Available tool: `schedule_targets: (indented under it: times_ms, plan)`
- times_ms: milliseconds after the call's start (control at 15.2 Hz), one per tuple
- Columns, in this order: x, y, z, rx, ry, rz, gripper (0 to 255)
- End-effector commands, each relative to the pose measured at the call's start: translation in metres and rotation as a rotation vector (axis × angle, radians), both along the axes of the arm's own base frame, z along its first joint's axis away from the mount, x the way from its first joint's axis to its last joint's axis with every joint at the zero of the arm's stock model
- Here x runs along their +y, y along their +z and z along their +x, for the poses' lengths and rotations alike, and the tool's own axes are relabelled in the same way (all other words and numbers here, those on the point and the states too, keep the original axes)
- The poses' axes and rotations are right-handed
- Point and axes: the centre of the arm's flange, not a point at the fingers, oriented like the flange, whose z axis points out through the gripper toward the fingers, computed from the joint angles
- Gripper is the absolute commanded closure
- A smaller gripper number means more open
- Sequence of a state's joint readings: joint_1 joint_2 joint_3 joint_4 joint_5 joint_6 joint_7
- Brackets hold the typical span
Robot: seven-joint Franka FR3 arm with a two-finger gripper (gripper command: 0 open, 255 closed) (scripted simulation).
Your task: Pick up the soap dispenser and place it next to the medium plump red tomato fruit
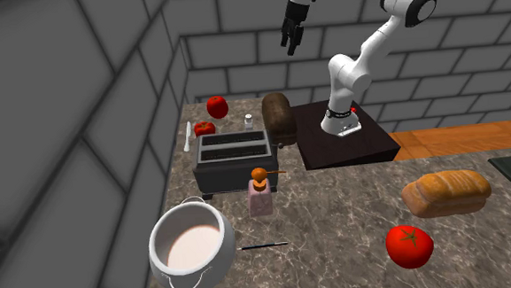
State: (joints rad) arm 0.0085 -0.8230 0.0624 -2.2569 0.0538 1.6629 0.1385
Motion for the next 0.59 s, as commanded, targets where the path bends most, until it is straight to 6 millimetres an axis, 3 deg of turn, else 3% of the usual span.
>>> schedule_targets:
  times_ms: [0,528]
  plan:
    - [0.000,0.000,0.000,0.000,0.000,0.000,0]
    - [0.090,-0.045,0.039,0.027,-0.017,-0.004,0]
